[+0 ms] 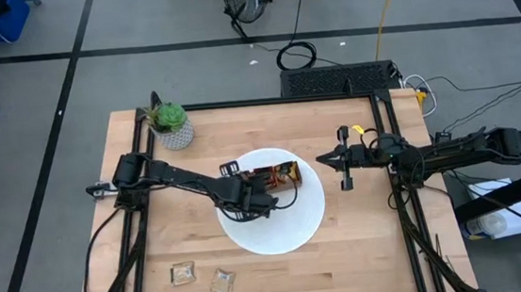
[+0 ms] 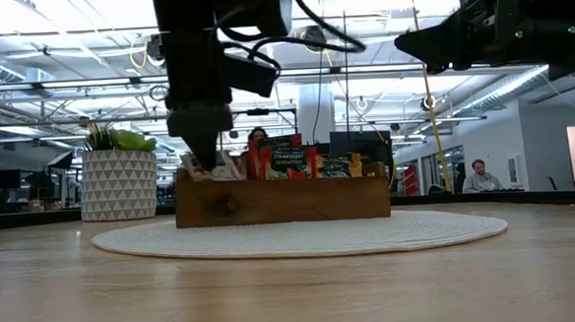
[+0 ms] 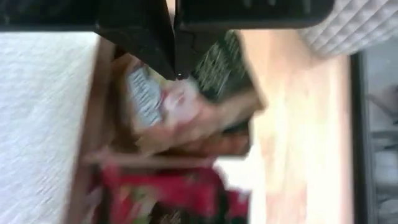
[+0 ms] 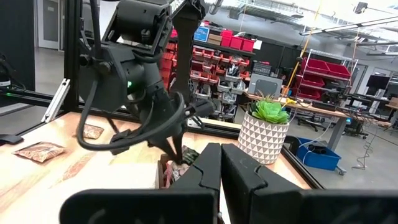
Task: Pick & Place Tea
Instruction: Put the brown tea bag into the left section of the wooden organizer
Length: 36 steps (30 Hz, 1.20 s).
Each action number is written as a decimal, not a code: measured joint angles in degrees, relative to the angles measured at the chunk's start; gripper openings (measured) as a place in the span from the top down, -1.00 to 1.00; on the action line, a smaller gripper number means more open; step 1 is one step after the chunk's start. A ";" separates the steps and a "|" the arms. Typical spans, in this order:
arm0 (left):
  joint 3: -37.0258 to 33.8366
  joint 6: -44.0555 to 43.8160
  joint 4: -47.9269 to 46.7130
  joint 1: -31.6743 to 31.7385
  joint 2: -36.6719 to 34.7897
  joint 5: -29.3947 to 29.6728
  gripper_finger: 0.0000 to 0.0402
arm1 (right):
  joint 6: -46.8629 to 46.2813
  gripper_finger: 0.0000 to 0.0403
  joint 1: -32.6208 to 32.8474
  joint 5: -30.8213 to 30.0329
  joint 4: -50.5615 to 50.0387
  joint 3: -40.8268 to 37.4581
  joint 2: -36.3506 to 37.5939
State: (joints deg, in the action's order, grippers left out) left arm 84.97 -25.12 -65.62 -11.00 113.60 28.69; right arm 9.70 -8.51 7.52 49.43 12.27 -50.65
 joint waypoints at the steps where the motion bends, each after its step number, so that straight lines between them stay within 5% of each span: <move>1: 0.35 -0.83 -1.74 0.00 0.00 0.47 0.96 | -0.01 1.00 0.00 -0.01 0.00 0.00 0.00; 8: 0.77 -6.96 -9.16 0.00 -0.02 7.25 0.89 | 0.00 1.00 0.00 -0.01 -0.05 0.00 0.00; 18: 0.76 -14.66 -11.46 -1.62 -4.20 7.22 0.91 | 0.19 1.00 -0.02 -0.01 -0.61 0.00 -0.02; 25: 0.55 -19.68 -4.68 -7.01 -9.47 -14.68 0.63 | 0.45 1.00 -0.07 -0.23 -0.39 0.04 0.00; 32: 0.11 -24.62 -5.08 -14.33 -9.53 -17.73 0.26 | -0.57 1.00 -0.07 -0.11 0.65 0.04 -0.02; 36: -0.11 -30.22 -4.48 -18.69 -9.49 -25.88 0.13 | -1.67 1.00 -0.03 -0.03 1.05 0.04 -0.02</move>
State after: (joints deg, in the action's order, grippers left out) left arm 84.86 -55.35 -70.10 -29.70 104.11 2.80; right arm 8.04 -8.54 7.49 50.48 12.32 -50.68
